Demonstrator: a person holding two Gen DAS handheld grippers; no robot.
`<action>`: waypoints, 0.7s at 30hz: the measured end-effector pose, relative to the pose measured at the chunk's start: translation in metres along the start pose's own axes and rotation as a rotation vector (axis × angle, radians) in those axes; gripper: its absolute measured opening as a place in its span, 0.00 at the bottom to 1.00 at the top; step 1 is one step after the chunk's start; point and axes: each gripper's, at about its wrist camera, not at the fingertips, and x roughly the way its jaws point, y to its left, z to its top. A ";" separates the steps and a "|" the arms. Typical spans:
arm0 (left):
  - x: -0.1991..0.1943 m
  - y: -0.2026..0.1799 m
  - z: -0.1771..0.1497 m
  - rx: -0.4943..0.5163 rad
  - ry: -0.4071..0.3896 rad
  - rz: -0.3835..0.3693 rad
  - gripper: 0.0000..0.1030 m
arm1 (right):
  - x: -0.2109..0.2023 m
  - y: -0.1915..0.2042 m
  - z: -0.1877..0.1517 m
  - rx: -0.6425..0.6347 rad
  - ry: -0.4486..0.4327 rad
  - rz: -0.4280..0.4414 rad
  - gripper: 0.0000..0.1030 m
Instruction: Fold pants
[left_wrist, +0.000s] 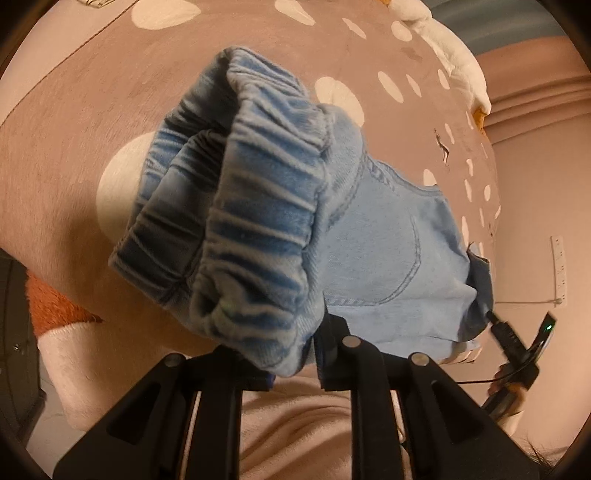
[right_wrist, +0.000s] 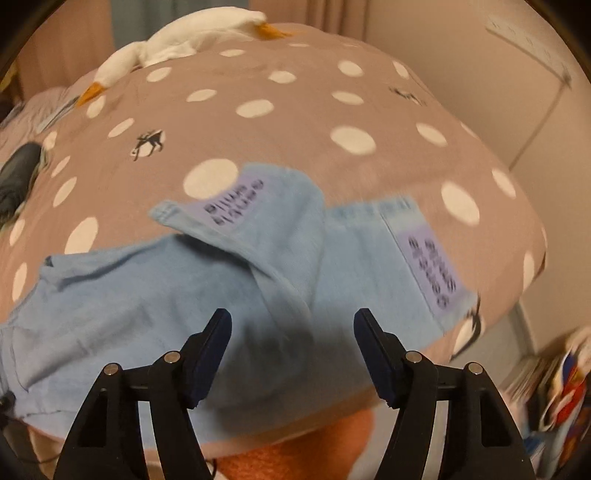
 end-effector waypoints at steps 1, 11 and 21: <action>-0.001 0.002 0.000 -0.001 0.002 0.003 0.17 | 0.001 0.005 0.005 -0.030 -0.014 -0.001 0.67; 0.005 -0.011 -0.002 0.019 -0.022 0.012 0.14 | 0.053 0.034 0.050 -0.068 -0.010 0.109 0.05; 0.007 -0.010 0.005 0.010 0.044 -0.004 0.24 | -0.026 -0.158 0.001 0.574 -0.248 0.181 0.04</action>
